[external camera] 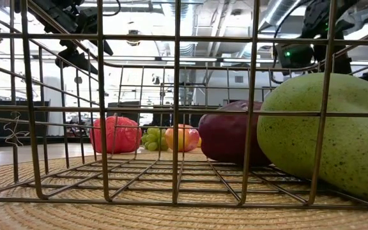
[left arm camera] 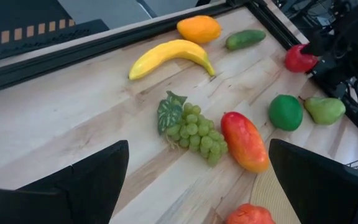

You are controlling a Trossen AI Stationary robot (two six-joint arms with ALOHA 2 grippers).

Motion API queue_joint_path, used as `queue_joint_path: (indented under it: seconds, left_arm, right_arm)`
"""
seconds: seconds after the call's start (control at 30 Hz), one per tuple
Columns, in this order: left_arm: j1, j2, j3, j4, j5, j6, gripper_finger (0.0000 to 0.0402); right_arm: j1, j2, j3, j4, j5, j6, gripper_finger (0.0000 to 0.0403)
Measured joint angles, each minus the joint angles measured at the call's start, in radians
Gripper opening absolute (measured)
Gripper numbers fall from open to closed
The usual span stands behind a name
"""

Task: Build produce basket
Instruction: Put the red apple into the wire basket

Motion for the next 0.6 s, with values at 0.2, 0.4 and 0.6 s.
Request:
queue_joint_path:
  seconds: [0.2,0.4,0.6]
  left_arm:
    - [0.000,0.000,0.000,0.000,0.001,0.013,0.0374]
    - [0.000,0.000,0.000,0.000,0.001,0.019,0.0374]
    - [0.000,0.000,0.000,0.000,0.001,0.019,0.0374]
  right_arm:
    - [-0.007,-0.001,-0.077,0.134,-0.013,-0.019,0.0368]
    - [-0.008,-0.001,-0.090,0.138,0.003,0.000,0.0367]
    - [-0.010,0.000,-0.091,0.153,0.002,-0.020,0.0356]
